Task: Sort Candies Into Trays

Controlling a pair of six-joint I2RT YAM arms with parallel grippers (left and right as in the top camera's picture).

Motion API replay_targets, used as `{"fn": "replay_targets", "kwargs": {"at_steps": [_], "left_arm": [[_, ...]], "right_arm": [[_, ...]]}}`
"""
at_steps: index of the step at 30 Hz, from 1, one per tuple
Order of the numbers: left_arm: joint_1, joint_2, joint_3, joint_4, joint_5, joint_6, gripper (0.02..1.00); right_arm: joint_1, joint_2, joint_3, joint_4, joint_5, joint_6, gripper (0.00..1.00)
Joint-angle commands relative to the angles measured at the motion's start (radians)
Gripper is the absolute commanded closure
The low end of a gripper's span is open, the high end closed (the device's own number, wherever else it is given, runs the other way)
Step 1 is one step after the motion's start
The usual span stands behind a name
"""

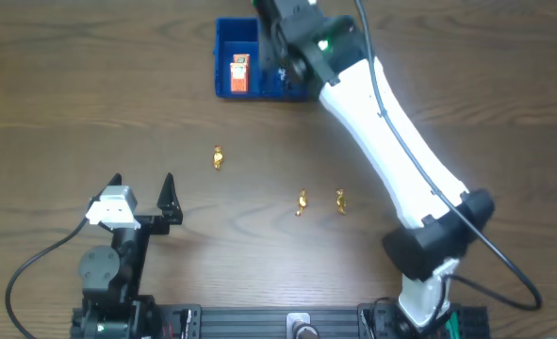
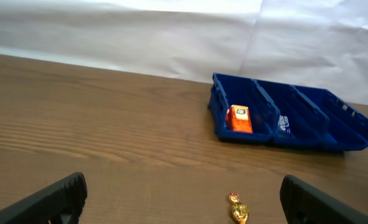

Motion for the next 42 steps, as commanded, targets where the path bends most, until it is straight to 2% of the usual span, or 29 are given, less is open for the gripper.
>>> {"fn": "replay_targets", "kwargs": {"at_steps": [1, 10, 16, 21, 22, 23, 24, 25, 27, 36, 38, 42], "left_arm": [[0.004, -0.006, -0.016, -0.038, 0.017, 0.006, 0.02], [0.004, -0.006, -0.016, -0.038, 0.017, 0.006, 0.02], [0.004, -0.006, -0.016, -0.038, 0.017, 0.006, 0.02], [0.004, -0.006, -0.016, -0.038, 0.017, 0.006, 0.02], [0.004, -0.006, -0.016, -0.038, 0.017, 0.006, 0.02], [0.004, -0.006, -0.016, -0.038, 0.017, 0.006, 0.023], [0.004, -0.006, -0.016, -0.038, 0.017, 0.006, 0.02], [0.004, -0.006, -0.016, -0.038, 0.017, 0.006, 0.02], [0.004, -0.006, -0.016, -0.038, 0.017, 0.006, 0.02], [0.004, -0.006, -0.016, -0.038, 0.017, 0.006, 0.02], [0.004, -0.006, -0.016, -0.038, 0.017, 0.006, 0.02], [0.004, -0.006, -0.016, -0.038, 0.017, 0.006, 0.02]], "right_arm": [[-0.041, 0.208, 0.053, 0.078, 0.027, -0.038, 0.722], [-0.084, 0.365, 0.052, 0.178, -0.037, -0.015, 0.717], [-0.09, 0.381, 0.052, 0.177, -0.037, -0.006, 0.706], [-0.09, 0.381, 0.052, 0.166, -0.037, -0.006, 0.66], [-0.09, 0.381, 0.052, 0.163, -0.037, -0.006, 0.625], [-0.09, 0.381, 0.052, 0.159, -0.037, -0.007, 0.472], [-0.09, 0.381, 0.052, 0.158, -0.036, -0.008, 0.253], [-0.09, 0.381, 0.052, 0.158, -0.036, -0.014, 0.143], [-0.088, 0.381, 0.052, 0.156, -0.037, -0.014, 0.001], [-0.05, 0.289, 0.052, 0.06, -0.077, -0.014, 0.003], [-0.013, 0.238, 0.052, 0.001, -0.109, -0.013, 0.003], [0.079, 0.199, 0.052, -0.114, -0.113, 0.047, 0.003]]}}
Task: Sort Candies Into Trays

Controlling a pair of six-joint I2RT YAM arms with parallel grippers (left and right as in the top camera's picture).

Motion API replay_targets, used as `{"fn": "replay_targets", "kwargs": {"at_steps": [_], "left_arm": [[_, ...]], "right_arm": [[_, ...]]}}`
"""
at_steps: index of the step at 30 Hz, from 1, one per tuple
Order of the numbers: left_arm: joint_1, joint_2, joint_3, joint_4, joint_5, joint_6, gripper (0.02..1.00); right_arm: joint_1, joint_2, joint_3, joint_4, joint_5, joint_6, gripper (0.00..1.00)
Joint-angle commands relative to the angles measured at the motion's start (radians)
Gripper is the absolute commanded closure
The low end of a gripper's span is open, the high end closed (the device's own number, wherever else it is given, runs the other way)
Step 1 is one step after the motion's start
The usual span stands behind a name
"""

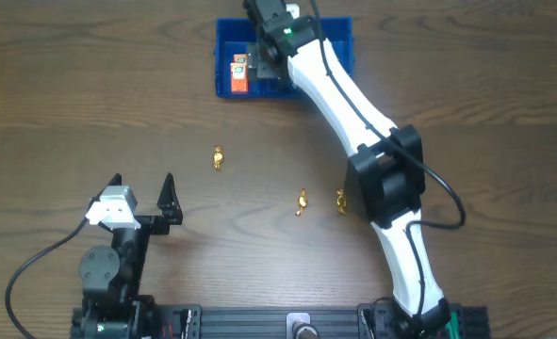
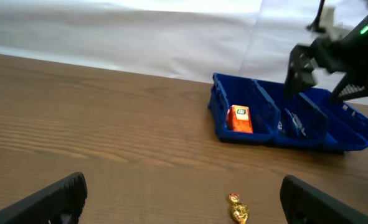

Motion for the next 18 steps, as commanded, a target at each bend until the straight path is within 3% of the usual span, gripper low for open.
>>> {"fn": "replay_targets", "kwargs": {"at_steps": [1, 10, 18], "left_arm": [[0.004, -0.006, -0.016, -0.038, 0.017, 0.006, 0.02], [0.004, -0.006, -0.016, -0.038, 0.017, 0.006, 0.02], [0.004, -0.006, -0.016, -0.038, 0.017, 0.006, 0.02]], "right_arm": [[0.142, -0.118, 0.013, -0.107, -0.031, 0.095, 0.001], [0.315, -0.01, -0.042, -0.106, -0.052, 0.247, 0.003], [0.336, 0.117, -0.043, -0.077, -0.072, 0.295, 0.027]]}}
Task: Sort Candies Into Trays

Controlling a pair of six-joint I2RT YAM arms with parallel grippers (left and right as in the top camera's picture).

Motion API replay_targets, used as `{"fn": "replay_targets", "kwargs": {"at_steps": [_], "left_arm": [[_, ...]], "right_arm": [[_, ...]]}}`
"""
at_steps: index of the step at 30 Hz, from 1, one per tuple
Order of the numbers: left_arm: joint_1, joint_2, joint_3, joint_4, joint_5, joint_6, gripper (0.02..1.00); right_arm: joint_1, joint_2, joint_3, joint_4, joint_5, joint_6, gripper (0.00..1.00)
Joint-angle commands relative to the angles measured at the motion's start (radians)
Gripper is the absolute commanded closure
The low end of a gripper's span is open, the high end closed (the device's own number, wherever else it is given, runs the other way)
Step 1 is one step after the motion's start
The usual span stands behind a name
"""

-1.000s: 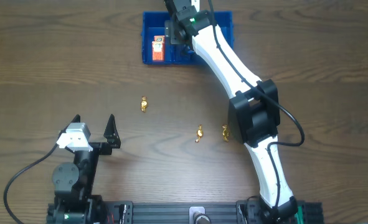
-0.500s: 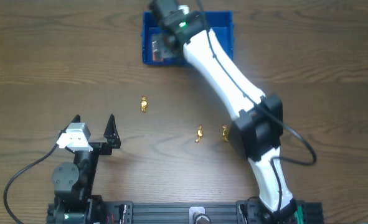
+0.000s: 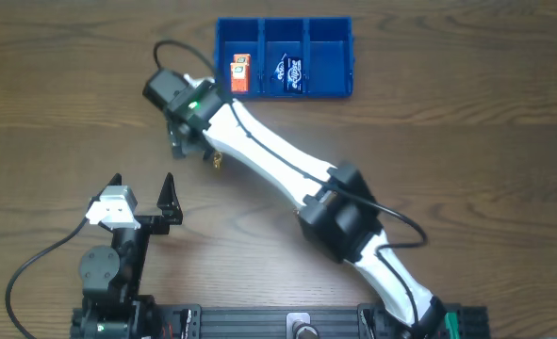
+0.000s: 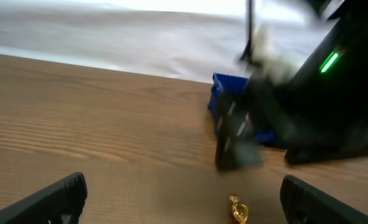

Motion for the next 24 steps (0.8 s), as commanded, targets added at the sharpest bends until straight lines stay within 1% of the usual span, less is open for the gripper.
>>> {"fn": "replay_targets", "kwargs": {"at_steps": [1, 4, 9, 15, 21, 24], "left_arm": [[0.004, -0.006, -0.016, -0.038, 0.017, 0.006, 0.023], [0.004, -0.006, -0.016, -0.038, 0.017, 0.006, 0.02], [0.004, -0.006, -0.016, -0.038, 0.017, 0.006, 0.02], [0.004, -0.006, -0.016, -0.038, 0.017, 0.006, 0.02], [0.004, -0.006, -0.016, -0.038, 0.017, 0.007, 0.02], [0.004, -0.006, -0.016, -0.039, 0.017, 0.006, 0.02]], "right_arm": [[-0.006, 0.072, -0.007, 0.0, -0.031, 0.058, 0.027], [-0.006, 0.097, -0.008, 0.001, -0.043, 0.059, 0.038], [-0.007, 0.113, -0.012, 0.001, -0.042, 0.077, 0.106], [-0.015, 0.142, -0.017, -0.002, -0.047, 0.087, 0.152], [-0.026, 0.153, -0.017, 0.002, -0.047, 0.106, 0.24], [-0.026, 0.154, -0.017, 0.004, -0.047, 0.106, 0.321]]}}
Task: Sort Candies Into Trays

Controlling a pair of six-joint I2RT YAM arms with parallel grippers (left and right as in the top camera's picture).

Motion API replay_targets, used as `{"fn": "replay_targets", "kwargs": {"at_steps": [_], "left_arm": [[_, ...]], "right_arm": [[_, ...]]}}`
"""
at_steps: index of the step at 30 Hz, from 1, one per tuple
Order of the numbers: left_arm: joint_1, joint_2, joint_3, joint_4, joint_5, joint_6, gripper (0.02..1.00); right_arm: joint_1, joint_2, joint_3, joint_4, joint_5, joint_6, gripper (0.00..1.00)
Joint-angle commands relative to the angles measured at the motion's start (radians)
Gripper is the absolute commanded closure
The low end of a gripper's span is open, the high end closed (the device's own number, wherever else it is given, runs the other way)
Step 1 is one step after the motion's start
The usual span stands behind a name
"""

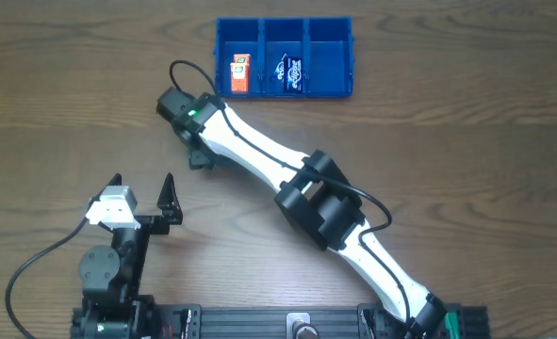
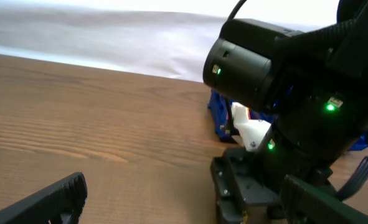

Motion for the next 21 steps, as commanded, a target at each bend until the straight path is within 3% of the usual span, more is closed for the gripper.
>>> {"fn": "replay_targets", "kwargs": {"at_steps": [1, 10, 21], "left_arm": [[0.004, -0.006, -0.016, -0.038, 0.017, 0.006, 0.02], [0.004, -0.006, -0.016, -0.038, 0.017, 0.006, 0.023], [0.004, -0.006, -0.016, -0.038, 0.017, 0.006, 0.02]], "right_arm": [[-0.006, 0.014, -0.005, 0.003, 0.008, 0.017, 0.351], [-0.006, 0.014, -0.005, 0.006, 0.007, 0.017, 0.617], [-0.006, 0.014, -0.005, 0.02, 0.0, 0.017, 0.752]]}}
